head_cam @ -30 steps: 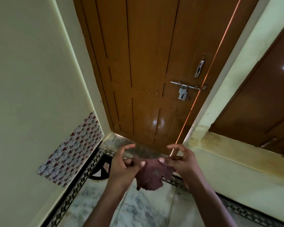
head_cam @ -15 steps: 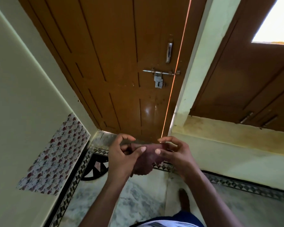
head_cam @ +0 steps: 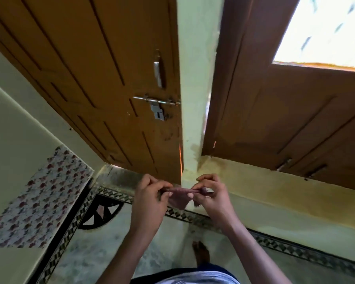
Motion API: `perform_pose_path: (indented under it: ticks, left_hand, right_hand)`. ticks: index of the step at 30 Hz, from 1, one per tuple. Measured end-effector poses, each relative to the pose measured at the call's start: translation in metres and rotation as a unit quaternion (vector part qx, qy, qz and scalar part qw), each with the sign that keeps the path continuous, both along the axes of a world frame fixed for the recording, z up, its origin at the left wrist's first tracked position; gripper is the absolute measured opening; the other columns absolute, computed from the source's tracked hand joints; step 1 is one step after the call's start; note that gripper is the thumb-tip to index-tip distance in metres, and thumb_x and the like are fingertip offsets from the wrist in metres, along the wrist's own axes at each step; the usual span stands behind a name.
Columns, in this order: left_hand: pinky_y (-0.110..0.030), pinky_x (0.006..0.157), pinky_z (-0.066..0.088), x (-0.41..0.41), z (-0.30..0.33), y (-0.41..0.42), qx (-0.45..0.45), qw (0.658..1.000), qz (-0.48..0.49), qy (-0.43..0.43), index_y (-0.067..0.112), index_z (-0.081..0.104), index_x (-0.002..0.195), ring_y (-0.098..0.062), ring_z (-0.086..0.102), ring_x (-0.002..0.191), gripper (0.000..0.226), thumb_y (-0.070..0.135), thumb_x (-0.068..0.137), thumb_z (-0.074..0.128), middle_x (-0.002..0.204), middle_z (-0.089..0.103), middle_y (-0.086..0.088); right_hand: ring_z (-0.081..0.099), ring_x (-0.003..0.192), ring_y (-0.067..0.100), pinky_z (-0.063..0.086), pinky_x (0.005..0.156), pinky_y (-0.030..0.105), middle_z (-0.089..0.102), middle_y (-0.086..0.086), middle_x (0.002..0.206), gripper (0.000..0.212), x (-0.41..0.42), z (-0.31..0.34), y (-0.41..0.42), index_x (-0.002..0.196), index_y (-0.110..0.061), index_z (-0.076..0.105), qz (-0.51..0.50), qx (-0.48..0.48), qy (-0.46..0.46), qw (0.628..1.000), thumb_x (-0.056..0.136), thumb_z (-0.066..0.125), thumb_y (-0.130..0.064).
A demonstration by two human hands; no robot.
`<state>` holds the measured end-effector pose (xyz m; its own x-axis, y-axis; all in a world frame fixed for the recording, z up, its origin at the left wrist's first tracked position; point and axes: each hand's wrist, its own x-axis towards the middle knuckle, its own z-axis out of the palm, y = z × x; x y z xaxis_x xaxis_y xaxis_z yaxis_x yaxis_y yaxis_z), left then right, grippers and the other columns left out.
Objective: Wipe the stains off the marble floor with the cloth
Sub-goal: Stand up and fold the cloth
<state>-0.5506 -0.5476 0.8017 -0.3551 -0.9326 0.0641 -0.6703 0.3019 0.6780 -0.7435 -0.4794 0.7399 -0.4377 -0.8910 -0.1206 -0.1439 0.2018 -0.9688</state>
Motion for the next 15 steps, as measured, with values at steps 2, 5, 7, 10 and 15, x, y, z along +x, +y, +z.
perform_pose_path:
  ticks: [2,5,7,10,15]
  left_hand:
    - [-0.03,0.077,0.061,-0.032,-0.012,0.001,0.006,1.0,-0.012,-0.025,0.022,0.081,0.102,-0.007,0.058,0.095,0.012,0.015,0.092,0.083,0.109,0.048,0.009]
    - [-0.027,0.079,0.058,-0.074,-0.03,0.0,-0.008,0.995,-0.085,-0.054,0.018,0.079,0.104,-0.008,0.064,0.095,0.008,0.016,0.098,0.077,0.114,0.056,0.012]
    - [-0.032,0.078,0.058,-0.106,-0.047,-0.005,-0.038,0.974,-0.179,-0.136,0.016,0.075,0.115,-0.019,0.07,0.096,0.016,0.011,0.101,0.069,0.122,0.062,0.007]
    - [-0.042,0.073,0.055,-0.151,-0.067,-0.016,-0.071,0.909,-0.303,-0.278,0.012,0.061,0.13,-0.033,0.072,0.097,0.034,-0.001,0.098,0.059,0.129,0.06,-0.005]
    - [-0.028,0.037,0.042,-0.202,-0.112,-0.057,-0.124,0.879,-0.336,-0.315,0.011,0.072,0.09,-0.024,0.064,0.047,0.057,-0.007,0.041,0.094,0.084,0.068,-0.006]
  right_hand:
    - [0.07,0.089,0.021,0.062,0.073,0.049,0.065,-0.014,0.096,0.02,-0.036,-0.011,0.006,0.08,-0.026,0.08,0.01,0.01,0.018,1.0,0.077,0.095,-0.013]
    - [0.07,0.073,0.025,0.06,0.067,0.044,0.072,-0.005,0.083,0.022,-0.079,-0.025,0.014,0.076,-0.025,0.078,-0.001,0.058,0.023,0.998,0.08,0.092,-0.008]
    - [0.069,0.069,0.017,0.054,0.063,0.035,0.073,-0.003,0.08,0.028,-0.104,-0.039,0.018,0.076,-0.026,0.077,-0.014,0.083,0.038,0.996,0.083,0.087,-0.002]
    - [0.068,0.072,-0.002,0.05,0.066,0.017,0.075,-0.005,0.082,0.029,-0.136,-0.052,0.014,0.08,-0.021,0.078,-0.041,0.116,0.063,0.99,0.084,0.077,0.008]
    - [0.07,0.087,0.018,0.058,0.082,0.04,0.074,-0.004,0.09,0.026,-0.178,-0.084,-0.022,0.085,-0.02,0.08,-0.09,0.106,0.142,0.98,0.082,0.074,0.005]
